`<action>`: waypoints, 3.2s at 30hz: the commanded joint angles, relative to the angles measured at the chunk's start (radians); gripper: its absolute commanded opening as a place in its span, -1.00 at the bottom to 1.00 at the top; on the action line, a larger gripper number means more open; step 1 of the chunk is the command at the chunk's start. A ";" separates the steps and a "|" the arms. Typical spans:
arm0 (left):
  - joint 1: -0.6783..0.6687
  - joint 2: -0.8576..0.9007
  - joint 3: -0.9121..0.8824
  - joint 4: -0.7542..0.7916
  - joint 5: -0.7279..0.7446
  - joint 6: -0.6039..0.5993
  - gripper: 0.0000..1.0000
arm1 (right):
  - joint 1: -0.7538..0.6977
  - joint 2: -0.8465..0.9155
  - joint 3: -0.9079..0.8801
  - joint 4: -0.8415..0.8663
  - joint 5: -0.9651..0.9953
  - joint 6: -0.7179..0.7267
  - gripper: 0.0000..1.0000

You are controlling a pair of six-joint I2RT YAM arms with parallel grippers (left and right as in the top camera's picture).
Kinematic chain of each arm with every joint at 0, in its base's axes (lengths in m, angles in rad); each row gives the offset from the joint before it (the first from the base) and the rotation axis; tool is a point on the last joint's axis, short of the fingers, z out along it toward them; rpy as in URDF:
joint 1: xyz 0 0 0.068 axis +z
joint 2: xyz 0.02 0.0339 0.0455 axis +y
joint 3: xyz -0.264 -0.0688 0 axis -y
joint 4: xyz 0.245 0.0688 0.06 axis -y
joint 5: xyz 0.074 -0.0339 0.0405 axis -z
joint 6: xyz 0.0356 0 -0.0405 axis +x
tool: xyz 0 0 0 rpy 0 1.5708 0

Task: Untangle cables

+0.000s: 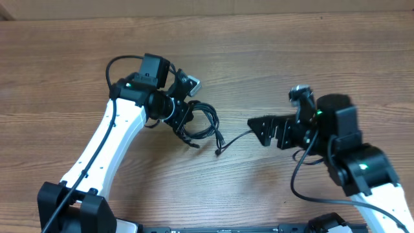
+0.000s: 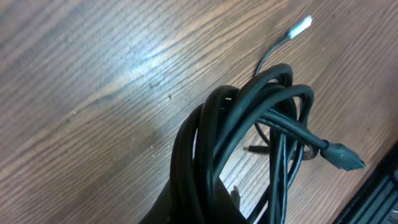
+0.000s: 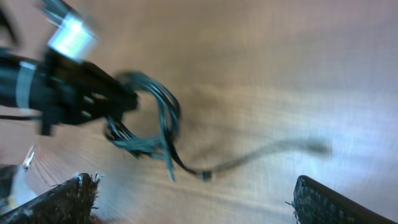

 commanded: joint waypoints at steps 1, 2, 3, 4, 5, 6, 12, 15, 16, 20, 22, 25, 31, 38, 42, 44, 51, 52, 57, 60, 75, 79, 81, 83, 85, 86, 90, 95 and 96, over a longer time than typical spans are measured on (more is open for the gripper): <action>0.002 -0.010 0.109 -0.024 0.084 0.022 -0.92 | -0.002 -0.011 0.066 0.027 -0.080 -0.056 1.00; 0.002 -0.010 0.141 -0.036 0.121 0.022 -0.92 | 0.008 -0.002 0.060 0.059 -0.113 -0.056 0.91; 0.002 -0.010 0.156 -0.044 0.131 0.022 -0.92 | 0.017 0.004 0.059 0.063 -0.117 -0.056 0.82; 0.002 -0.010 0.181 -0.059 0.131 0.022 -0.92 | 0.037 0.024 0.057 0.060 -0.118 -0.056 0.62; 0.002 -0.010 0.199 -0.071 0.131 0.022 -0.92 | 0.057 0.041 0.053 0.057 -0.118 -0.056 0.54; 0.002 -0.010 0.217 -0.085 0.131 0.022 -0.92 | 0.087 0.063 0.048 0.058 -0.117 -0.056 0.47; 0.002 -0.010 0.287 -0.129 0.131 0.070 -0.92 | 0.278 0.208 0.047 0.080 0.074 -0.066 0.40; 0.002 -0.010 0.303 -0.154 0.133 0.075 -0.92 | 0.334 0.266 0.047 0.085 0.135 -0.076 0.16; 0.002 -0.010 0.306 -0.158 0.135 0.075 -0.92 | 0.341 0.275 0.047 0.089 0.135 -0.076 0.11; 0.003 -0.010 0.333 -0.164 0.240 0.092 -0.92 | 0.357 0.309 0.047 0.117 0.138 -0.079 -0.24; 0.005 -0.010 0.353 -0.163 0.262 0.102 -0.92 | 0.357 0.310 0.047 0.127 0.138 -0.079 -0.44; 0.005 -0.010 0.359 -0.162 0.239 0.116 -0.92 | 0.357 0.309 0.047 0.137 0.134 -0.078 -0.78; 0.005 -0.010 0.359 -0.157 0.115 0.117 -0.92 | 0.356 0.266 0.076 0.138 -0.017 -0.048 -0.92; 0.003 -0.008 0.359 -0.158 0.100 0.119 -0.92 | 0.356 0.174 0.100 0.141 -0.092 0.030 -0.92; 0.003 -0.008 0.359 -0.150 0.092 0.119 -0.92 | 0.356 0.132 0.100 0.103 -0.095 0.085 -0.92; 0.003 -0.008 0.359 -0.142 0.092 0.119 -0.91 | 0.356 0.123 0.100 0.074 -0.095 0.093 -0.92; 0.003 -0.008 0.358 -0.138 0.093 0.065 -0.92 | 0.355 0.120 0.100 0.120 -0.185 0.242 -0.92; 0.000 -0.008 0.356 -0.138 0.097 0.051 -0.91 | 0.355 0.120 0.100 0.138 -0.193 0.242 -0.92; -0.048 -0.008 0.338 -0.139 0.096 0.044 -0.91 | 0.349 0.120 0.100 0.311 -0.196 0.242 -0.92; -0.092 -0.008 0.330 -0.140 0.093 0.045 -0.91 | 0.322 0.120 0.100 0.352 -0.113 0.258 -0.92; -0.125 -0.008 0.330 -0.150 0.423 0.135 -0.91 | 0.200 0.234 0.100 0.363 0.145 0.554 -0.92; -0.134 -0.008 0.330 -0.172 0.448 0.166 -0.91 | 0.200 0.270 0.100 0.364 0.220 0.560 -0.92; -0.134 -0.008 0.330 -0.194 0.526 0.221 -0.92 | 0.200 0.292 0.100 0.365 0.257 0.582 -0.92; -0.134 -0.008 0.330 -0.196 0.663 0.298 -0.91 | 0.200 0.308 0.100 0.378 0.268 0.581 -0.92; -0.134 -0.008 0.330 -0.200 0.801 0.381 -0.91 | 0.200 0.320 0.100 0.394 0.268 0.582 -0.92; -0.134 -0.008 0.330 -0.206 0.844 0.415 -0.91 | 0.200 0.325 0.100 0.403 0.268 0.581 -0.91; -0.132 -0.008 0.330 -0.240 0.816 0.460 -0.91 | 0.200 0.325 0.100 0.382 0.268 0.572 -0.23; -0.131 -0.008 0.330 -0.249 0.442 0.460 -0.92 | 0.200 0.273 0.100 0.265 0.223 0.571 0.70; -0.131 -0.008 0.330 -0.243 0.356 0.465 -0.92 | 0.200 0.254 0.100 0.231 0.223 0.571 0.74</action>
